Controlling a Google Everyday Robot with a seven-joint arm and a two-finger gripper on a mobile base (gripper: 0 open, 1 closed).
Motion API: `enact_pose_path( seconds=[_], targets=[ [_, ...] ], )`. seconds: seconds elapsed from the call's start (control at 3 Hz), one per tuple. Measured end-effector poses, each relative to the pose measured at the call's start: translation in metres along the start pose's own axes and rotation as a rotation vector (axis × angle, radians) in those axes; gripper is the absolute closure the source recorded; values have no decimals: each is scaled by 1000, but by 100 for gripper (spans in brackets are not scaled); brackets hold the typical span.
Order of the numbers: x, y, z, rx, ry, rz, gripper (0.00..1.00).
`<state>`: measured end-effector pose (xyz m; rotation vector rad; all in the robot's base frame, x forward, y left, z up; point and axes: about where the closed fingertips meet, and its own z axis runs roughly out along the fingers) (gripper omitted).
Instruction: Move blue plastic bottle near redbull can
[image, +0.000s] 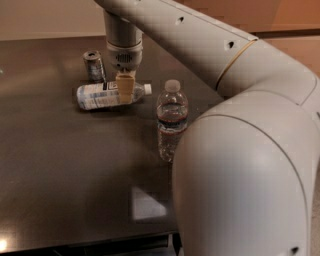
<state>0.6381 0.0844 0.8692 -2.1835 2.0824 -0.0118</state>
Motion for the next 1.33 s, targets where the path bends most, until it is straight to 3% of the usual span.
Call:
enact_pose_path(
  seconds=[0.67, 1.0, 1.33],
  targets=[
    [0, -1, 5, 0, -10, -3, 13],
    [-2, -4, 7, 8, -18, -4, 0],
    [-2, -4, 7, 8, -18, -4, 0]
  ],
)
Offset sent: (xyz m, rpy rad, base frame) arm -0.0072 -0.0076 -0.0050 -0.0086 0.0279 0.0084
